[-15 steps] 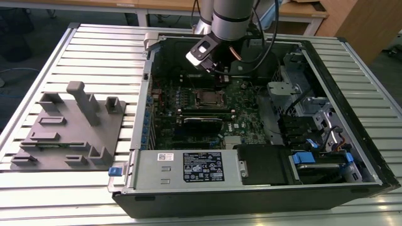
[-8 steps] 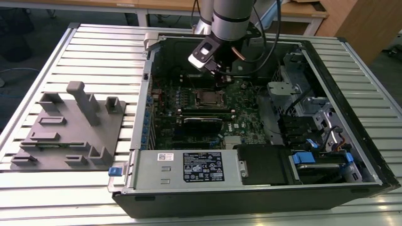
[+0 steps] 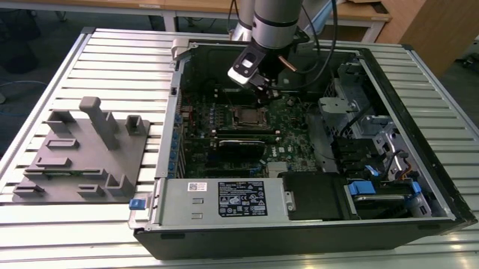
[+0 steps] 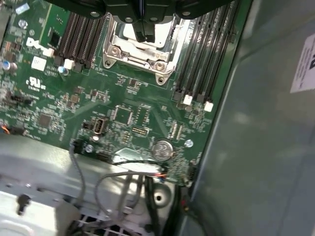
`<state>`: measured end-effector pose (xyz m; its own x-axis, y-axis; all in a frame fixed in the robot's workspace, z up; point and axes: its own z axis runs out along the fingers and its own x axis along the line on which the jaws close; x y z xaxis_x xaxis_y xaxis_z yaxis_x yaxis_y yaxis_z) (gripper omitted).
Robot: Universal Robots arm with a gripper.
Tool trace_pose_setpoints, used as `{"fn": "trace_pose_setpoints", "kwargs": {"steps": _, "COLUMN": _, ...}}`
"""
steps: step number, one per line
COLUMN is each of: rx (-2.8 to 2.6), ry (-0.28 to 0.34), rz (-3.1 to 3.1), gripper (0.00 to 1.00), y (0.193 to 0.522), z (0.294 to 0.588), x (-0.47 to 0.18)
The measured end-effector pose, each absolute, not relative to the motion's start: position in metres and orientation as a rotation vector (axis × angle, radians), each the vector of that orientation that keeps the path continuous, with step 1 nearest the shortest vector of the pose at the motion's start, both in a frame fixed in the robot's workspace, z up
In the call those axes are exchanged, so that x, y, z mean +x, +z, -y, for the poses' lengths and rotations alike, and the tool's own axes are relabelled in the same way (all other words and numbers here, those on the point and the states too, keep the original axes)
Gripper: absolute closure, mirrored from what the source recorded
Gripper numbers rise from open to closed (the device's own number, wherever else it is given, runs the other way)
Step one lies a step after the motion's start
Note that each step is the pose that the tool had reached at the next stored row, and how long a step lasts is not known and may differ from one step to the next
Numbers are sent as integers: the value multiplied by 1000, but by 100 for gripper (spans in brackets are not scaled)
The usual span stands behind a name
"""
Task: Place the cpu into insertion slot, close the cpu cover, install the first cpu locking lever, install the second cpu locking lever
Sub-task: 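Close the cpu cover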
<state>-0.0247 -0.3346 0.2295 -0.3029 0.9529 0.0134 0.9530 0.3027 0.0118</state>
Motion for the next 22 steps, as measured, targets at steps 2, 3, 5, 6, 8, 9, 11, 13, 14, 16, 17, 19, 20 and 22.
{"fn": "trace_pose_setpoints", "kwargs": {"steps": 2, "rx": -1812, "ry": -29, "rz": 2560, "gripper": 90, "y": 229, "z": 335, "x": -25}}
{"fn": "trace_pose_setpoints", "kwargs": {"steps": 3, "rx": -1792, "ry": -30, "rz": 2573, "gripper": 90, "y": 229, "z": 335, "x": -25}}
{"fn": "trace_pose_setpoints", "kwargs": {"steps": 5, "rx": -1752, "ry": -32, "rz": 2599, "gripper": 90, "y": 229, "z": 335, "x": -25}}
{"fn": "trace_pose_setpoints", "kwargs": {"steps": 6, "rx": -1732, "ry": -33, "rz": 2612, "gripper": 90, "y": 229, "z": 335, "x": -25}}
{"fn": "trace_pose_setpoints", "kwargs": {"steps": 8, "rx": -1689, "ry": -36, "rz": 2638, "gripper": 90, "y": 229, "z": 335, "x": -25}}
{"fn": "trace_pose_setpoints", "kwargs": {"steps": 9, "rx": -1668, "ry": -36, "rz": 2650, "gripper": 90, "y": 229, "z": 335, "x": -25}}
{"fn": "trace_pose_setpoints", "kwargs": {"steps": 11, "rx": -1627, "ry": -38, "rz": 2675, "gripper": 90, "y": 229, "z": 335, "x": -25}}
{"fn": "trace_pose_setpoints", "kwargs": {"steps": 13, "rx": -1586, "ry": -39, "rz": 2698, "gripper": 90, "y": 229, "z": 335, "x": -25}}
{"fn": "trace_pose_setpoints", "kwargs": {"steps": 14, "rx": -1565, "ry": -38, "rz": 2711, "gripper": 90, "y": 229, "z": 335, "x": -25}}
{"fn": "trace_pose_setpoints", "kwargs": {"steps": 16, "rx": -1527, "ry": -38, "rz": 2732, "gripper": 90, "y": 229, "z": 335, "x": -25}}
{"fn": "trace_pose_setpoints", "kwargs": {"steps": 17, "rx": -1515, "ry": -38, "rz": 2738, "gripper": 90, "y": 229, "z": 335, "x": -25}}
{"fn": "trace_pose_setpoints", "kwargs": {"steps": 19, "rx": -1507, "ry": -38, "rz": 2743, "gripper": 90, "y": 229, "z": 335, "x": -25}}
{"fn": "trace_pose_setpoints", "kwargs": {"steps": 20, "rx": -1506, "ry": -38, "rz": 2743, "gripper": 90, "y": 229, "z": 335, "x": -25}}
{"fn": "trace_pose_setpoints", "kwargs": {"steps": 22, "rx": -1504, "ry": -38, "rz": 2744, "gripper": 90, "y": 229, "z": 335, "x": -25}}
